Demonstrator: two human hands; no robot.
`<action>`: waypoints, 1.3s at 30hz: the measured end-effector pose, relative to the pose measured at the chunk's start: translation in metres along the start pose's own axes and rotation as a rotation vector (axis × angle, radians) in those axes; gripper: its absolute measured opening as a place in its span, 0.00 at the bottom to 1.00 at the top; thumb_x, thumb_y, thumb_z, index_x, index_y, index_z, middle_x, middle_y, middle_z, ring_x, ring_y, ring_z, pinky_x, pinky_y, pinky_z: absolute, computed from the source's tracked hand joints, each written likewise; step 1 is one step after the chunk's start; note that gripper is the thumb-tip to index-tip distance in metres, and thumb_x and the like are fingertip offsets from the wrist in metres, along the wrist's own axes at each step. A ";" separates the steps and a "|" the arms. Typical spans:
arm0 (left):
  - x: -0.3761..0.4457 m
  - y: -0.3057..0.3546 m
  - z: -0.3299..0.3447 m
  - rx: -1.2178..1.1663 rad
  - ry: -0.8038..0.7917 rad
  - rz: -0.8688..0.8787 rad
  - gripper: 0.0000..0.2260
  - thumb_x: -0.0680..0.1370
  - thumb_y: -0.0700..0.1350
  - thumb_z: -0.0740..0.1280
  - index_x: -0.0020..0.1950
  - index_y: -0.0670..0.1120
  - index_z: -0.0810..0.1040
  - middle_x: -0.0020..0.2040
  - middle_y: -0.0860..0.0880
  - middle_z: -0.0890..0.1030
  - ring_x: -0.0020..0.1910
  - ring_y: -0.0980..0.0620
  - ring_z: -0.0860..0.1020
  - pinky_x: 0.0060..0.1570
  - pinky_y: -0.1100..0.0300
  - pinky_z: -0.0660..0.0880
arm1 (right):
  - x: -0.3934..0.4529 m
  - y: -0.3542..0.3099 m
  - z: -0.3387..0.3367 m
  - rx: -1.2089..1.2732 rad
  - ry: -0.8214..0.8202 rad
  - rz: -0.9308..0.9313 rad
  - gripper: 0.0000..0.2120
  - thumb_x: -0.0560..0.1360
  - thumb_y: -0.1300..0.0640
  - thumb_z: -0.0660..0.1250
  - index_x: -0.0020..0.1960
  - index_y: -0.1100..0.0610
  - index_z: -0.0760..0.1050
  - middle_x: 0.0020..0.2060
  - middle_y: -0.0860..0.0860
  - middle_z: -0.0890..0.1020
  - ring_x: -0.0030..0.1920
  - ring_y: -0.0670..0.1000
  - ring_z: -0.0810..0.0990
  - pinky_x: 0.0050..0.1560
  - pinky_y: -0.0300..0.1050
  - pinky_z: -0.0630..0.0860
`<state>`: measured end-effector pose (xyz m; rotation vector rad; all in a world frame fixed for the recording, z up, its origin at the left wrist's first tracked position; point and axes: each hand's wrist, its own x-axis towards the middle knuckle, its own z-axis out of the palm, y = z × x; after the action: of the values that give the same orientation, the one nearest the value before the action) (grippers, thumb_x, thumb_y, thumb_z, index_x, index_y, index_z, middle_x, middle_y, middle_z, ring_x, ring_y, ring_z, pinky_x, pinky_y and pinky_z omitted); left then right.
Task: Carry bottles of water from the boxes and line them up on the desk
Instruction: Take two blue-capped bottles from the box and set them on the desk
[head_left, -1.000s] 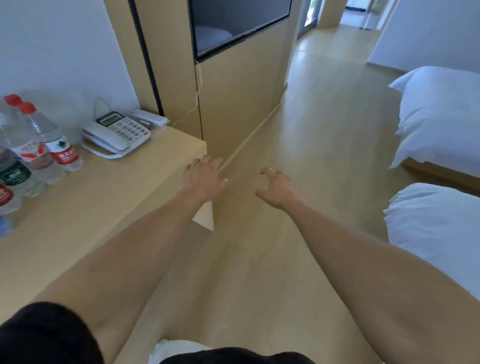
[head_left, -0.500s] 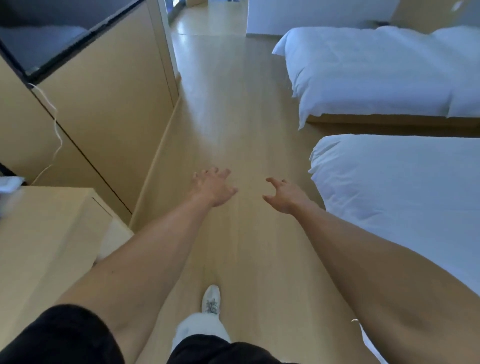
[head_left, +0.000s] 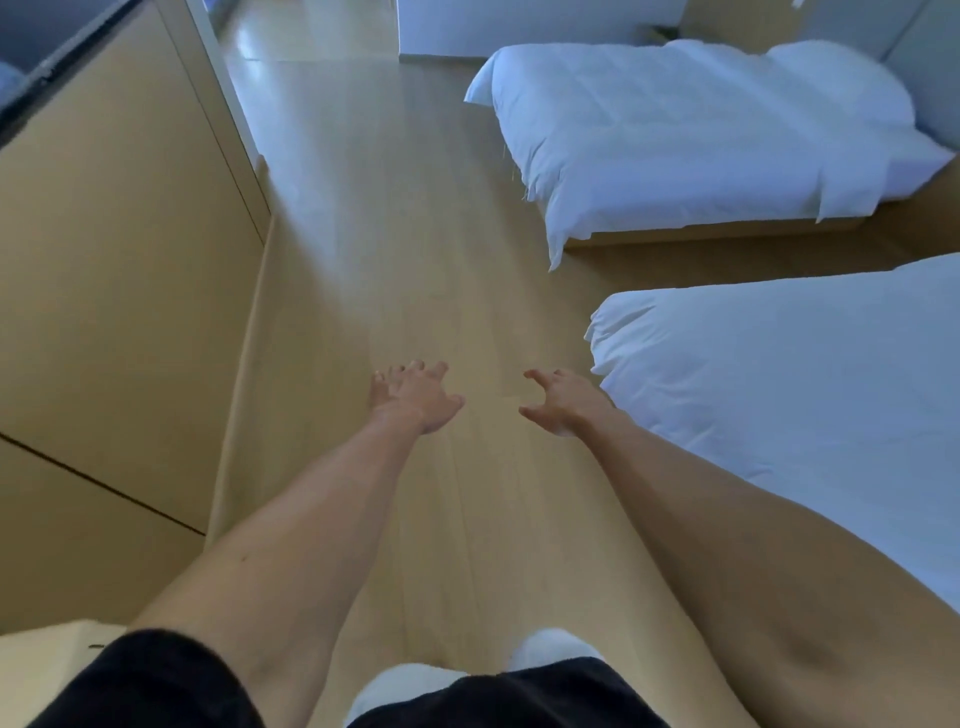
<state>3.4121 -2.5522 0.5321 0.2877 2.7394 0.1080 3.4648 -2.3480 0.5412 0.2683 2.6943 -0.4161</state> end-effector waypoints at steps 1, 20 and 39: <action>0.012 -0.002 -0.003 -0.002 -0.008 0.001 0.29 0.80 0.65 0.58 0.79 0.57 0.62 0.78 0.48 0.65 0.76 0.43 0.64 0.74 0.45 0.59 | 0.012 -0.001 -0.003 0.001 -0.001 0.000 0.28 0.79 0.43 0.61 0.77 0.44 0.60 0.73 0.52 0.66 0.72 0.55 0.67 0.67 0.54 0.70; 0.293 -0.015 -0.103 -0.119 -0.086 -0.168 0.26 0.82 0.63 0.56 0.78 0.55 0.64 0.77 0.46 0.66 0.76 0.42 0.64 0.75 0.46 0.60 | 0.325 -0.027 -0.110 -0.044 -0.162 -0.098 0.29 0.81 0.42 0.59 0.79 0.47 0.57 0.76 0.56 0.64 0.74 0.56 0.65 0.72 0.49 0.65; 0.623 -0.058 -0.222 -0.183 -0.041 -0.167 0.24 0.82 0.59 0.56 0.79 0.56 0.63 0.78 0.49 0.65 0.77 0.44 0.62 0.76 0.46 0.56 | 0.653 -0.076 -0.233 -0.112 -0.170 -0.079 0.29 0.82 0.39 0.54 0.80 0.46 0.55 0.77 0.54 0.62 0.76 0.56 0.62 0.74 0.54 0.62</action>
<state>2.7525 -2.4830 0.5025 0.0106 2.6763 0.3009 2.7745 -2.2612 0.4943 0.0897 2.5562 -0.2959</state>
